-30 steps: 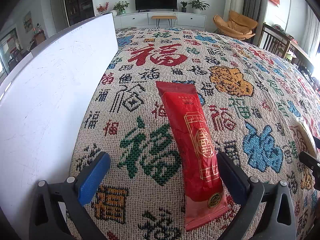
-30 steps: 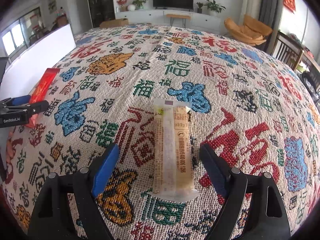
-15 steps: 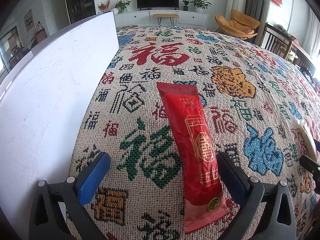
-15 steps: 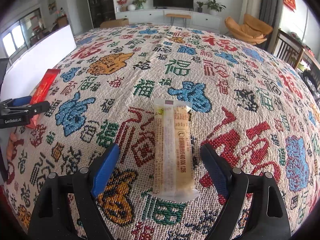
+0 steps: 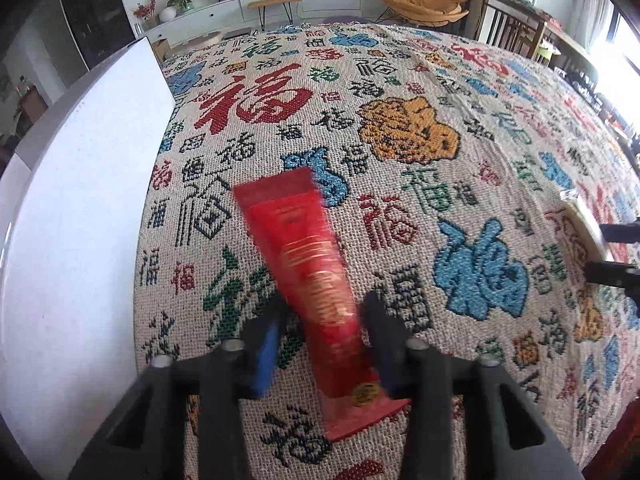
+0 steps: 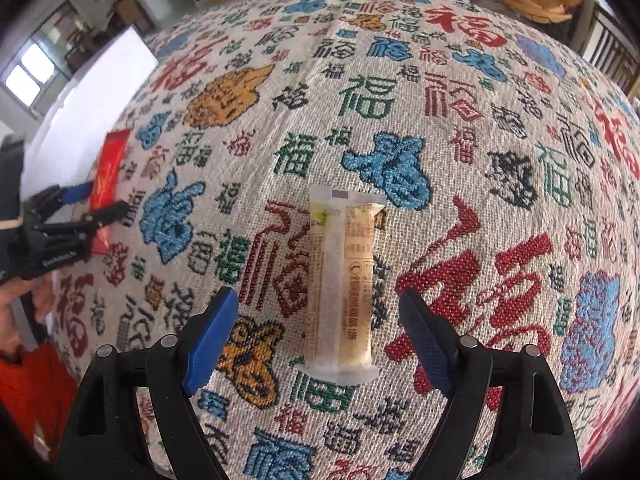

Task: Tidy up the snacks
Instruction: 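Carry both snacks over the box and open both tools to drop them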

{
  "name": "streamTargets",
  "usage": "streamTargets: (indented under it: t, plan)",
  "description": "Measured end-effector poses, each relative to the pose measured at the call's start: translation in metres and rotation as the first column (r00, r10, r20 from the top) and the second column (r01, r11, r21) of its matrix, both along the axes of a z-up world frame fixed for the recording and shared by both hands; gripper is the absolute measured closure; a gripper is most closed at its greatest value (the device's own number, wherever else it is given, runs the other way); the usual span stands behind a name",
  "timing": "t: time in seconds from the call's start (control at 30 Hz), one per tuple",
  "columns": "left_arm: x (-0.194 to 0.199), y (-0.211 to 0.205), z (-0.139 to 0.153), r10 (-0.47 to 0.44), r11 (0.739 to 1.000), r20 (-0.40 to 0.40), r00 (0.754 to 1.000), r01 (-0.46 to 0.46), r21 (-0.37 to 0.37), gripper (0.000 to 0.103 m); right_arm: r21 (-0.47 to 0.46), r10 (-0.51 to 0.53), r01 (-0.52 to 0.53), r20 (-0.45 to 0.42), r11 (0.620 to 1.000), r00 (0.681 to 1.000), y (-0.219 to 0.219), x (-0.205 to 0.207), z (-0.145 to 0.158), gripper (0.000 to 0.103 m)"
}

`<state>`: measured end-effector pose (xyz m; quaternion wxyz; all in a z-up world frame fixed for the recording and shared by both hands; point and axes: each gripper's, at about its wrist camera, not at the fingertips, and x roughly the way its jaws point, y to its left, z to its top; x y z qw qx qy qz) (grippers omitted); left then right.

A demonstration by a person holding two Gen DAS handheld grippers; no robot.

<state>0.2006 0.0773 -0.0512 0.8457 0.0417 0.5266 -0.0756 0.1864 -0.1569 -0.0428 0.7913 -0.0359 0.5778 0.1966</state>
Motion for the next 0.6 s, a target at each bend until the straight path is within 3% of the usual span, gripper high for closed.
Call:
streamTargets:
  t: [0.03, 0.07, 0.1, 0.17, 0.27, 0.37, 0.43, 0.6]
  plan:
    - [-0.004, 0.005, 0.002, 0.012, 0.999, 0.001, 1.0, -0.012, -0.032, 0.086, -0.038, -0.014, 0.014, 0.009, 0.999, 1.0, 0.002, -0.001, -0.004, 0.028]
    - [-0.011, 0.011, 0.007, 0.025, 0.997, 0.017, 1.0, -0.024, -0.067, 0.087, -0.072, -0.035, 0.037, 0.031, 0.997, 0.999, 0.001, -0.003, -0.004, 0.058]
    - [-0.019, 0.016, 0.014, 0.034, 0.994, 0.035, 0.999, -0.03, -0.107, 0.087, -0.082, -0.046, 0.05, 0.054, 0.995, 0.997, -0.001, -0.005, -0.001, 0.073]
    - [-0.036, 0.028, 0.031, 0.059, 0.978, 0.07, 0.996, -0.043, -0.206, 0.087, 0.018, -0.077, 0.077, 0.028, 0.997, 0.997, -0.008, -0.01, 0.007, 0.073]
    - [-0.059, 0.045, 0.066, 0.097, 0.939, 0.129, 0.987, -0.048, -0.341, 0.087, 0.073, -0.058, 0.051, 0.094, 0.996, 0.994, 0.004, -0.021, 0.039, 0.073]
    - [-0.077, 0.068, 0.114, 0.143, 0.886, 0.191, 0.971, -0.04, -0.463, 0.087, 0.191, -0.033, 0.004, 0.149, 0.981, 0.988, 0.035, -0.022, 0.086, 0.073]
    - [-0.093, 0.09, 0.151, 0.178, 0.875, 0.259, 0.949, -0.033, -0.483, 0.087, 0.25, 0.007, -0.06, 0.209, 0.966, 0.978, 0.068, -0.024, 0.123, 0.073]
    - [-0.119, 0.154, 0.203, 0.28, 0.897, 0.327, 0.903, -0.124, -0.424, 0.087, 0.355, 0.141, -0.243, 0.289, 0.903, 0.947, 0.171, -0.031, 0.185, 0.073]
